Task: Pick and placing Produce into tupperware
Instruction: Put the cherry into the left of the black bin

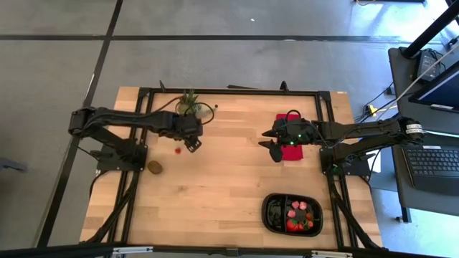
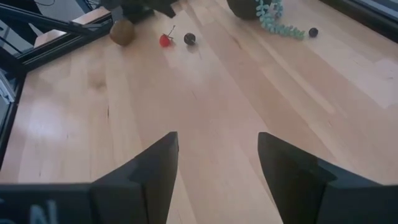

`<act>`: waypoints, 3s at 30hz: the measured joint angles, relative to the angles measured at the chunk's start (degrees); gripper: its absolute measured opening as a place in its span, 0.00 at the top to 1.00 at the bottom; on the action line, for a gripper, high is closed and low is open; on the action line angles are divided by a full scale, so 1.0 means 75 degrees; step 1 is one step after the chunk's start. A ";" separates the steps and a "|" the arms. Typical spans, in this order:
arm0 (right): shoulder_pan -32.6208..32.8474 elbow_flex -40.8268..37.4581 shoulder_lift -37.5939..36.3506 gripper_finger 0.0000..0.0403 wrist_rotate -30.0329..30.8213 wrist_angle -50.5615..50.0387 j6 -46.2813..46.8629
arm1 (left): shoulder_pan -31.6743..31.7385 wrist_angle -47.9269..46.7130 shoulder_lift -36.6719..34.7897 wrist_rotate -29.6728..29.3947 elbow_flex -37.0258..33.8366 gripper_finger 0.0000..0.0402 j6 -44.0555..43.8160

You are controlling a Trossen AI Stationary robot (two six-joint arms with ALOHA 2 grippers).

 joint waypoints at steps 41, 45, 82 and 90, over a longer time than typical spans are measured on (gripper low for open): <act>0.0009 0.0000 0.0219 0.45 -0.0003 -0.0189 0.0023 | 0.1241 0.0461 0.2803 0.1861 0.0022 0.34 0.1557; 0.0009 0.0000 0.0219 0.45 -0.0003 -0.0189 0.0023 | 0.1237 0.0459 0.2806 0.1861 0.0017 0.34 0.1549; 0.0010 0.0000 0.0219 0.45 -0.0009 -0.0192 0.0227 | 0.1191 0.0444 0.2826 0.2191 -0.0001 0.72 0.1429; 0.0009 0.0000 0.0219 0.45 -0.0009 -0.0192 0.0227 | 0.1191 0.0444 0.2826 0.2196 -0.0001 0.77 0.1438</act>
